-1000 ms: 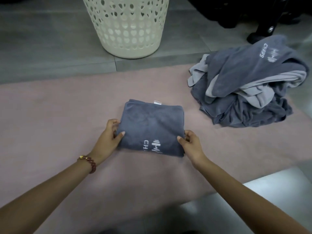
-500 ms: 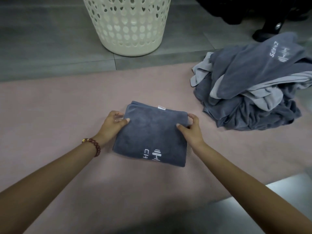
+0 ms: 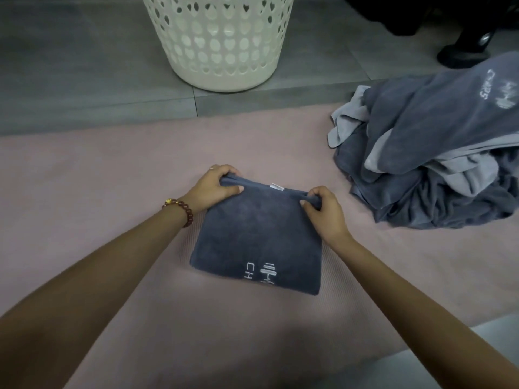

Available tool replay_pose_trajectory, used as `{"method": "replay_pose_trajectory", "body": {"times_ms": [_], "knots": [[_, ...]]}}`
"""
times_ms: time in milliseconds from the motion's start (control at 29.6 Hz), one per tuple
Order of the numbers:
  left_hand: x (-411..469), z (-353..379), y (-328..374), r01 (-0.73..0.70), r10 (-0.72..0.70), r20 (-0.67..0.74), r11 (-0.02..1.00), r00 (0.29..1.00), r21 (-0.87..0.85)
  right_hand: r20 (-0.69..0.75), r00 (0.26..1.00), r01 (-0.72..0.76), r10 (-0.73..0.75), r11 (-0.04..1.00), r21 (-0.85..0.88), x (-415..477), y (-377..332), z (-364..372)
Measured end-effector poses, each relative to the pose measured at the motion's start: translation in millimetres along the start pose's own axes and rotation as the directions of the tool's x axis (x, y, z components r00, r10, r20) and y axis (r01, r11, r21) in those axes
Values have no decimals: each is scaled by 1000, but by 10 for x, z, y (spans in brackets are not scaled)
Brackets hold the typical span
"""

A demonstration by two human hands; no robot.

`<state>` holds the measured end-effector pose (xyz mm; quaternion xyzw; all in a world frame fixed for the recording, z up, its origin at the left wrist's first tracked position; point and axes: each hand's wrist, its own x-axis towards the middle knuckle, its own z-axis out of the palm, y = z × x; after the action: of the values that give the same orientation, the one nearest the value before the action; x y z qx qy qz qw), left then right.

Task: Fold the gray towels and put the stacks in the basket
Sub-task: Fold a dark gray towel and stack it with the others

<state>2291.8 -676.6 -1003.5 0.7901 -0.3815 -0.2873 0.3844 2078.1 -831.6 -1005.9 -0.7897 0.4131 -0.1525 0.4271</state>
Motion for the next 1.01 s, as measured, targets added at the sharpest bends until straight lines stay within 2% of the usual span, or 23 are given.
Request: {"method": "replay_pose_trajectory", "body": {"times_ms": [101,203,304,406,473,541,575,710,812,845,913,981,1014], "knots": [[49,-64,-94,-3,3,21,1000,1000,-30,-26,992,-116,120,984,132,54,22,-14],[-30,-76,-267,30,-35,-72,997,997,-77,-6,981,-187,194,955,231,105,32,-31],[-62,-5,-315,13,-22,-141,998,990,-60,-59,980,-177,189,970,167,119,30,-21],[46,-3,-220,-26,27,-113,1000,993,7,-139,970,-185,199,977,110,109,52,1],[121,-24,-154,-41,49,-68,993,996,109,-162,966,-186,201,977,101,119,65,19],[160,-39,-123,-76,94,-57,964,994,253,-181,966,-159,186,975,153,109,69,46],[169,-31,-118,-85,108,-70,958,992,273,-195,963,-148,186,969,197,91,77,60],[167,68,-165,-19,51,-161,981,986,194,-233,949,-147,213,951,272,36,107,80],[125,123,-193,31,26,-343,987,939,159,-222,943,-198,247,955,221,58,58,62],[91,126,-169,8,74,-395,979,916,202,-234,949,-185,210,975,124,45,28,59],[-21,138,-79,-136,298,-369,904,880,406,-267,962,-5,-52,978,-208,-41,-32,67],[-191,225,-29,-316,483,-132,732,866,603,-171,927,237,-334,874,-424,-178,-78,118],[-286,292,-47,-378,497,0,659,867,650,-83,917,309,-390,825,-473,-254,-79,154]]}}
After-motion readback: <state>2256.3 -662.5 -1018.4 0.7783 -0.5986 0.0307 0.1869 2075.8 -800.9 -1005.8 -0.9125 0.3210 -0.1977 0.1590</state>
